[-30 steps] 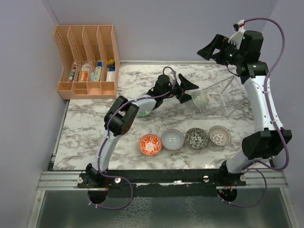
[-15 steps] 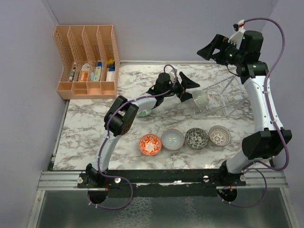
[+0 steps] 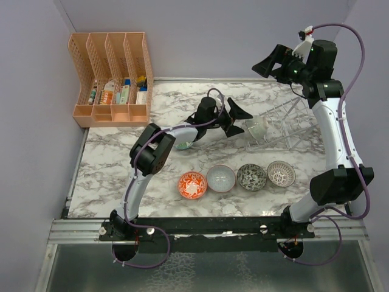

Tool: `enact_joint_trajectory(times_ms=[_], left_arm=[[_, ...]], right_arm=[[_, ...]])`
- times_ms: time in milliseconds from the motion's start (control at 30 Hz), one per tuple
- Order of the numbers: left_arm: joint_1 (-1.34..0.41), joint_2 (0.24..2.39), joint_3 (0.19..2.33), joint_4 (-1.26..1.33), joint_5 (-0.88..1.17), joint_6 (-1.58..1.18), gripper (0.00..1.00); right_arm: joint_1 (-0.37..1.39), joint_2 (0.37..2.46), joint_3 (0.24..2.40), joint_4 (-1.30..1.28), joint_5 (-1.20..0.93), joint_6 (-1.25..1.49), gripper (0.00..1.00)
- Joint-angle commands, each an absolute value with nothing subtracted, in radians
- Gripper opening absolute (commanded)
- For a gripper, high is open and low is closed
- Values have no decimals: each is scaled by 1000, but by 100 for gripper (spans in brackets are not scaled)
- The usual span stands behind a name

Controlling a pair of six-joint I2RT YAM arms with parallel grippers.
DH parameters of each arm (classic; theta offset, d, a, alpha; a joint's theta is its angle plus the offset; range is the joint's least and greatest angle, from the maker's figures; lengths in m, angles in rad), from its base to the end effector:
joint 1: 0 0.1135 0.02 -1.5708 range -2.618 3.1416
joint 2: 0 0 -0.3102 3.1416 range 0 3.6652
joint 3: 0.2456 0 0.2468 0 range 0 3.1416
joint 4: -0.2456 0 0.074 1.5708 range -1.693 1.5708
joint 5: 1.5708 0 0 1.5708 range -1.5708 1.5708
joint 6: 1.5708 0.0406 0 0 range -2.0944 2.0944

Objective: Load the bowls into the dish rack

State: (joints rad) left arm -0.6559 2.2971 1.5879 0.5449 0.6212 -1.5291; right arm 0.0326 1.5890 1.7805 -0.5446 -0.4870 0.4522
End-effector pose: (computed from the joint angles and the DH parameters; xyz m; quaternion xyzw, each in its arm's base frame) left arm 0.4233 -0.3556 0.2176 -0.1280 0.7417 -0.6540 0.0765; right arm 0.3515 0.0305 0.4901 0.0309 0.8074 0.3252 0.4914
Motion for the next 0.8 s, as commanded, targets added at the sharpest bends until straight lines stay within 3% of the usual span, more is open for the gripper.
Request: enact_joint_trajectory(times_ms=[0, 267, 433, 633, 767], left_arm=[[-641, 2186, 1559, 462, 644, -1432, 99], [-571, 2054, 1436, 304, 623, -1273, 99], [-541, 1990, 1452, 37, 587, -1069, 86], [-541, 1879, 1523, -382, 335, -759, 85], [-540, 1802, 1479, -522, 168, -640, 85]], right_arm=[[28, 1547, 1770, -515, -498, 457, 100], [28, 1532, 1766, -512, -508, 459, 100], [28, 1520, 1756, -504, -516, 462, 100], [28, 1501, 1721, -489, -534, 469, 100], [28, 1483, 1686, -476, -544, 475, 100]])
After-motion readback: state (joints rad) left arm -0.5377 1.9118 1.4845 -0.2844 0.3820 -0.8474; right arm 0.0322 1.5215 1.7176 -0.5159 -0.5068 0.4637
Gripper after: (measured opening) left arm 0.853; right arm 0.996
